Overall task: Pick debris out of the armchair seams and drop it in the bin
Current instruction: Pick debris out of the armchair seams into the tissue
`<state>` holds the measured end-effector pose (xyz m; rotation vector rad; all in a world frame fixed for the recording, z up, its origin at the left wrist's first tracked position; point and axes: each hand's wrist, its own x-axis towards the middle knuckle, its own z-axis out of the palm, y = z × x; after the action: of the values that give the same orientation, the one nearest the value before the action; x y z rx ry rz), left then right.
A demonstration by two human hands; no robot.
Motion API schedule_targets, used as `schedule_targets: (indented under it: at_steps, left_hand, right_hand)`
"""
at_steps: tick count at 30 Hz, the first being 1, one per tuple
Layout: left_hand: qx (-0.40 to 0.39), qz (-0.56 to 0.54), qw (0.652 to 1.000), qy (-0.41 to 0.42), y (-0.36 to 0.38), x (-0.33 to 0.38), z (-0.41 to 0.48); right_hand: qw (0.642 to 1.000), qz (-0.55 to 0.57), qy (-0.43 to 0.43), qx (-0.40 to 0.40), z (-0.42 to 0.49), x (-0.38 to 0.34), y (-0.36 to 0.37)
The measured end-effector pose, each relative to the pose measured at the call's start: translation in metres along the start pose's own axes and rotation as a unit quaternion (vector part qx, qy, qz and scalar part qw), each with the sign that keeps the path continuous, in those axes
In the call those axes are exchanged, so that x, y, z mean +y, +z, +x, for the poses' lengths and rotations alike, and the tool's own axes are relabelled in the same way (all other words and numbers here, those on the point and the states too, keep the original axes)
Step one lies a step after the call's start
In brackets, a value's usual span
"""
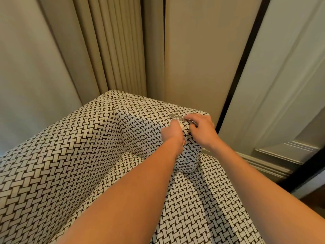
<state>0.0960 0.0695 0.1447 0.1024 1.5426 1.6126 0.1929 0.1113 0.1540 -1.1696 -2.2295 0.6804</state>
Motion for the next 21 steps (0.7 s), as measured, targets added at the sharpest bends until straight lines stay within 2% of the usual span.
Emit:
schedule_targets:
  at_steps: [7, 11, 15, 18, 21]
  left_hand:
    - [-0.060, 0.015, 0.998, -0.020, -0.008, 0.012, -0.028]
    - [-0.096, 0.043, 0.994, -0.030, -0.012, 0.003, -0.064]
    - [-0.172, 0.039, 0.983, -0.048, -0.005, -0.025, -0.095]
    - [-0.204, 0.017, 0.975, -0.083, 0.000, -0.048, -0.137]
    - [-0.205, 0.008, 0.973, -0.106, 0.005, -0.074, -0.168]
  right_hand:
    - [0.994, 0.102, 0.031, 0.000, -0.019, -0.012, -0.014]
    - [0.990, 0.137, 0.036, -0.006, -0.069, -0.020, -0.031]
    - [0.981, 0.184, 0.058, -0.031, -0.135, -0.025, -0.050]
    - [0.982, 0.179, 0.063, -0.022, -0.179, -0.015, -0.059]
    - [0.984, 0.157, 0.079, -0.012, -0.215, 0.006, -0.066]
